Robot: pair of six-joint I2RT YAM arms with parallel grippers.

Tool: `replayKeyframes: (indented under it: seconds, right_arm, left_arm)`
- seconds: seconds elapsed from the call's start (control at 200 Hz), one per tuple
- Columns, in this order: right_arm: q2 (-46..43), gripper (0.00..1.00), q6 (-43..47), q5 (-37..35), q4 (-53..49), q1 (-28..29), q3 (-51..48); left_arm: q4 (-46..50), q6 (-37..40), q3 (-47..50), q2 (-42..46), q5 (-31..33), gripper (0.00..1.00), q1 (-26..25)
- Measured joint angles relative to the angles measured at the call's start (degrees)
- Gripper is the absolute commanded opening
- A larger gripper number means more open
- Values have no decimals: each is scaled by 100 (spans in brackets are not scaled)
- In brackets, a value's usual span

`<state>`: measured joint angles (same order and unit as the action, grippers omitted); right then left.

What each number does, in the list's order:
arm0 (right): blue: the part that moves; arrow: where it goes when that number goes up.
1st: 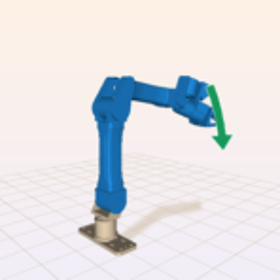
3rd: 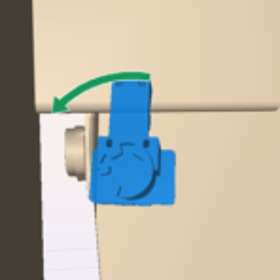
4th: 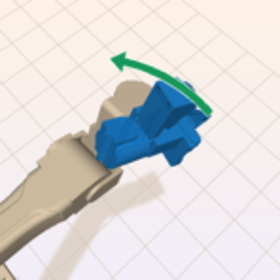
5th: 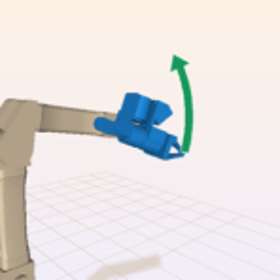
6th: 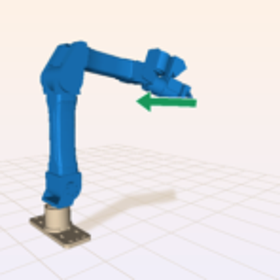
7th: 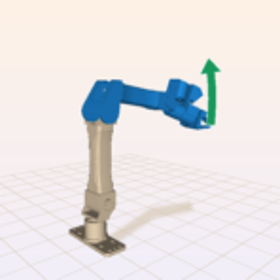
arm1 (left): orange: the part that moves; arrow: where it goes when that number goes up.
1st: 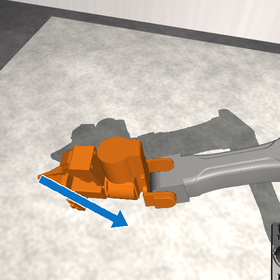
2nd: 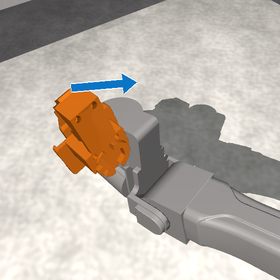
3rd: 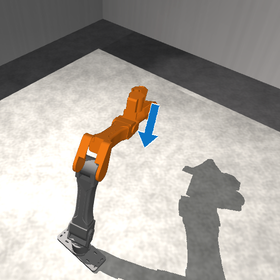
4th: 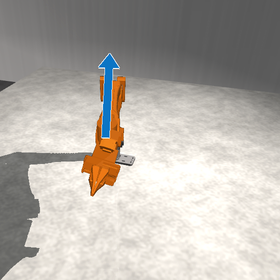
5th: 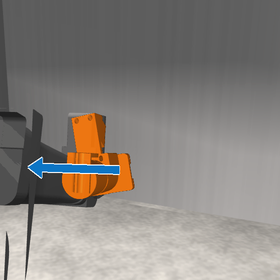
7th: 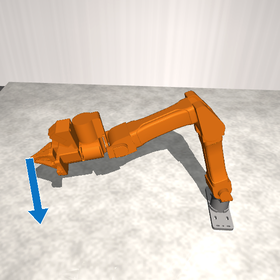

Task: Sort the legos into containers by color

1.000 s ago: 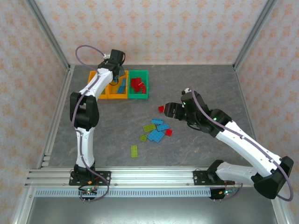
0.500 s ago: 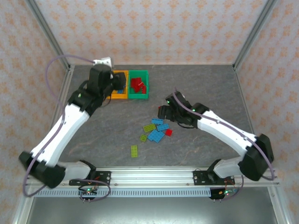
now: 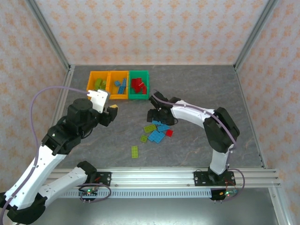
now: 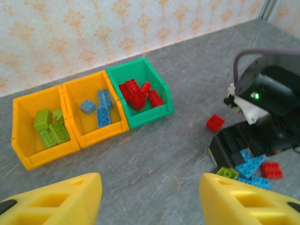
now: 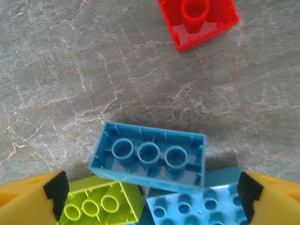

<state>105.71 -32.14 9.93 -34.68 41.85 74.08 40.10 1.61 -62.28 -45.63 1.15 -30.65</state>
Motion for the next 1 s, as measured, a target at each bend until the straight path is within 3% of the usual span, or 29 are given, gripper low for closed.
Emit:
replayKeyframes:
  seconds: [0.105,0.365,0.556,0.741,0.781,0.886,1.001]
  right_arm:
    - [260,87,-7,85,2,0,179]
    - [542,57,-173,70,-39,2,337]
    - [219,56,-96,-184,0,98,339]
    - [-708,56,345,-92,861,435,398]
    - [-723,56,428,-68,1097,490,529]
    - [-229,56,680,-98,1497,520,1373]
    - [1058,55,981,-177,1609,428,3047]
  left_arm:
    - [7,197,103,-48,39,69,0]
    - [-4,455,348,114,109,77,0]
    - [-11,455,450,310,409,78,4]
    - [-90,415,573,535,682,99,223]
    - [-98,391,614,592,688,100,343]
    - [-125,380,697,680,688,100,619]
    - [-144,367,737,673,684,100,715]
